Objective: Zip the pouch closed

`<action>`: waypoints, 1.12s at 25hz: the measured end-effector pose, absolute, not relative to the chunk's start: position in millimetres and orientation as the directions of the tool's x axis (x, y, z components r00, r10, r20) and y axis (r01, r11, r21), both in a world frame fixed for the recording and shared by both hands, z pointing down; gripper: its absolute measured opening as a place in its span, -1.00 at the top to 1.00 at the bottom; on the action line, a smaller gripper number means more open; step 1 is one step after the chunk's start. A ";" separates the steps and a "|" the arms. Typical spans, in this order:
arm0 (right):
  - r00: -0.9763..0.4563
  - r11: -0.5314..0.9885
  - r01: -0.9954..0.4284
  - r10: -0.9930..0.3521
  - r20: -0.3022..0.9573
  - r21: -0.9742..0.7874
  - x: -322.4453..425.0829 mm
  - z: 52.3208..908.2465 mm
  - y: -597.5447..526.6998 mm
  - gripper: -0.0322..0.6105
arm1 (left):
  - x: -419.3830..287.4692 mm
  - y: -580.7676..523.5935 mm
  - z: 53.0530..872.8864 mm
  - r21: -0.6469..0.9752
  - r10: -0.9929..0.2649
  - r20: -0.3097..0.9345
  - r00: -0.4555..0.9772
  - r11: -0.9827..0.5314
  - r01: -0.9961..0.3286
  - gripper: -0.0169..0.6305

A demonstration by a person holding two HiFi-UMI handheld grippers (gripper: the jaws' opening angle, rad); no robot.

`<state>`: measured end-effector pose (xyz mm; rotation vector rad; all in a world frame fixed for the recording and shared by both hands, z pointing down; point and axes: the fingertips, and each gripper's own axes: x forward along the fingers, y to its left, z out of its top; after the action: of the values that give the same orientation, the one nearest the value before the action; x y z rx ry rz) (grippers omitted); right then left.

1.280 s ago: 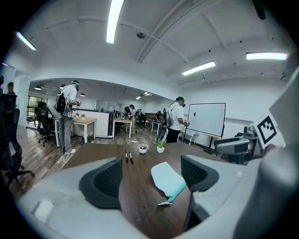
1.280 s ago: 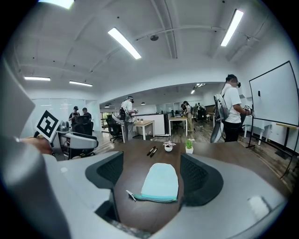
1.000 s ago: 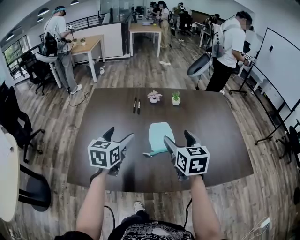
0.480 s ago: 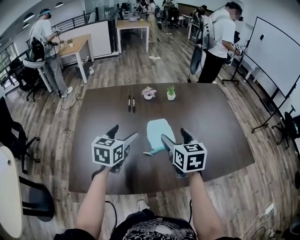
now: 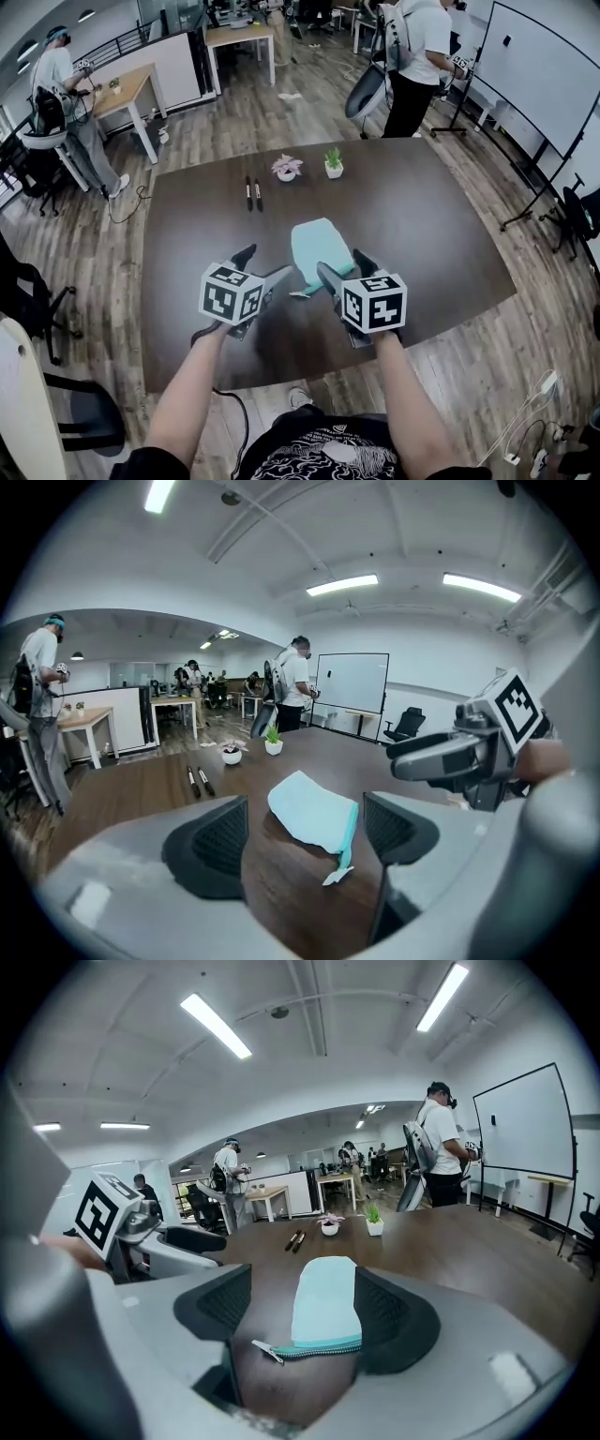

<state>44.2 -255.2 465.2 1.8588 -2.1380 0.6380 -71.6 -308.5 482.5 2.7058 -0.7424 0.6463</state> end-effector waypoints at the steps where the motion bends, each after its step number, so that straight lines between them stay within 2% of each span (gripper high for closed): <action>1: -0.161 0.093 -0.981 -0.876 0.455 -0.169 43.2 469.1 -255.3 -0.17 | -69.8 -307.3 489.7 0.128 -0.403 0.494 0.771 -0.843 -0.523 -0.28; 16: -0.112 0.014 -0.983 -0.838 0.534 -0.184 39.7 525.2 -252.8 -0.03 | -43.6 -282.3 578.3 0.144 -0.153 0.627 0.764 -0.941 -0.306 -0.23; 21: -0.094 -0.015 -0.982 -0.832 0.548 -0.190 41.9 535.7 -251.0 -0.03 | -39.9 -277.8 596.9 0.141 -0.091 0.658 0.748 -0.960 -0.241 0.02; 28: -0.080 -0.036 -0.980 -0.824 0.560 -0.193 47.5 541.9 -250.8 -0.03 | -34.7 -270.9 618.0 0.145 -0.027 0.689 0.724 -0.974 -0.174 0.08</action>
<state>47.5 -250.8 541.9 1.9175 -1.9641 0.8055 -34.7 -270.9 618.0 2.7287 -0.1604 1.0853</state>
